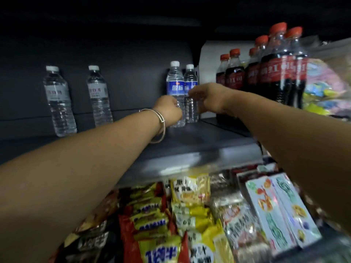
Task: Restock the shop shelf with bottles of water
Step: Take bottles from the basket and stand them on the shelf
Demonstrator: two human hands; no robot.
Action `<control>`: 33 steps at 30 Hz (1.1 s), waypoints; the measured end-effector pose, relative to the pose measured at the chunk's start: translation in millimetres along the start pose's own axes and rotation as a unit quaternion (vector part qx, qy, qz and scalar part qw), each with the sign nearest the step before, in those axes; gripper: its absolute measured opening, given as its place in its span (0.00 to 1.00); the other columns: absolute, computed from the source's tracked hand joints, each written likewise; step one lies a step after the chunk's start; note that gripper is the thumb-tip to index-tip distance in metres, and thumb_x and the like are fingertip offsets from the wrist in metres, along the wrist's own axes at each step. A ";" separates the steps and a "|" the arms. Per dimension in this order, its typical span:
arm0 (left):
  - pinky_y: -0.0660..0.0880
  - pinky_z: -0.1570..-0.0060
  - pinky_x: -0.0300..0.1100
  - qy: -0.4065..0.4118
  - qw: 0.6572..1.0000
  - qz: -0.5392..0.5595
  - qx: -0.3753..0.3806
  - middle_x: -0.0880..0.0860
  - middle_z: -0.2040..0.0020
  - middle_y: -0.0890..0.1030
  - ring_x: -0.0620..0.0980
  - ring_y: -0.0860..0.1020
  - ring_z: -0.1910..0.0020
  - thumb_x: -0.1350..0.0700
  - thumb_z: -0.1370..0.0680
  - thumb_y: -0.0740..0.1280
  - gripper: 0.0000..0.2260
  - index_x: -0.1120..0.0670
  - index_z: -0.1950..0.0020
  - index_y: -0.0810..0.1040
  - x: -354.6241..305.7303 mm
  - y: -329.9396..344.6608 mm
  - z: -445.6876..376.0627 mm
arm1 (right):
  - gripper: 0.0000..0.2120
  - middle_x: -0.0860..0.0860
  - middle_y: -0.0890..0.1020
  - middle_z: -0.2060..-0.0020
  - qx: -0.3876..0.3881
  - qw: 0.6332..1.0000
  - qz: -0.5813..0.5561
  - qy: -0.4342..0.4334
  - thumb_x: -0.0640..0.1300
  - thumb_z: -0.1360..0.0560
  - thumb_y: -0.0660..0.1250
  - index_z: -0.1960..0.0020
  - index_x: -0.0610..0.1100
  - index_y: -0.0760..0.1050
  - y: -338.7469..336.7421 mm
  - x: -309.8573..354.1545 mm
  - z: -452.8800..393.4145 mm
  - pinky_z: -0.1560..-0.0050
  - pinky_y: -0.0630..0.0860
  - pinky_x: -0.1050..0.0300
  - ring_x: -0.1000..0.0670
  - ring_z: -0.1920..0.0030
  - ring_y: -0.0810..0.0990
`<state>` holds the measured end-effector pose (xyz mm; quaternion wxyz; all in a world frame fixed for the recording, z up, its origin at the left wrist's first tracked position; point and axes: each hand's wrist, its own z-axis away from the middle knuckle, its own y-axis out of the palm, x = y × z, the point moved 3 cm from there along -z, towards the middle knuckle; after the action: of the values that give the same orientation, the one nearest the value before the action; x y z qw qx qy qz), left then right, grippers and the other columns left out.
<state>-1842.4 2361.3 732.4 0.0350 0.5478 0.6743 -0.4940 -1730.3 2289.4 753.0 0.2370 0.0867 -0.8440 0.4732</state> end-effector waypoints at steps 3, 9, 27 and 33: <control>0.69 0.41 0.40 0.084 0.996 -0.016 -0.038 0.60 0.40 0.75 0.56 0.74 0.40 0.65 0.27 0.65 0.17 0.61 0.38 0.72 -8.7 -9.0 54.3 | 0.26 0.44 0.76 0.37 -0.079 0.995 0.059 -0.028 0.32 0.28 0.68 0.31 0.41 0.70 -0.4 18.9 61.3 0.35 0.70 0.56 0.46 0.38 0.75; 0.64 0.37 0.47 0.215 0.975 -0.018 -0.046 0.60 0.37 0.69 0.58 0.68 0.37 0.65 0.30 0.64 0.20 0.61 0.38 0.69 15.1 5.5 182.5 | 0.17 0.42 0.81 0.46 -0.173 0.982 0.076 -0.015 0.36 0.30 0.69 0.41 0.38 0.77 46.5 23.4 182.6 0.46 0.72 0.60 0.47 0.49 0.80; 0.67 0.40 0.53 0.024 0.927 -0.028 0.373 0.59 0.34 0.66 0.60 0.67 0.37 0.66 0.26 0.63 0.22 0.58 0.33 0.66 321.5 289.9 484.0 | 0.19 0.42 0.75 0.36 0.277 0.924 0.072 0.253 0.41 0.26 0.65 0.35 0.42 0.72 460.7 -185.8 469.5 0.42 0.69 0.53 0.41 0.37 0.73; 0.65 0.38 0.47 -0.062 0.882 -0.039 0.465 0.59 0.33 0.66 0.57 0.66 0.34 0.67 0.26 0.63 0.23 0.59 0.32 0.65 418.3 371.4 548.8 | 0.31 0.44 0.70 0.33 0.405 0.862 0.049 0.300 0.45 0.27 0.69 0.28 0.41 0.62 595.5 -246.1 535.6 0.38 0.63 0.57 0.45 0.33 0.69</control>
<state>-1992.5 2236.5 -26.5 -0.2015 0.4426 0.3839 -0.7849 -1906.6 2140.2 -52.4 0.3988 -0.0126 -0.4694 0.7877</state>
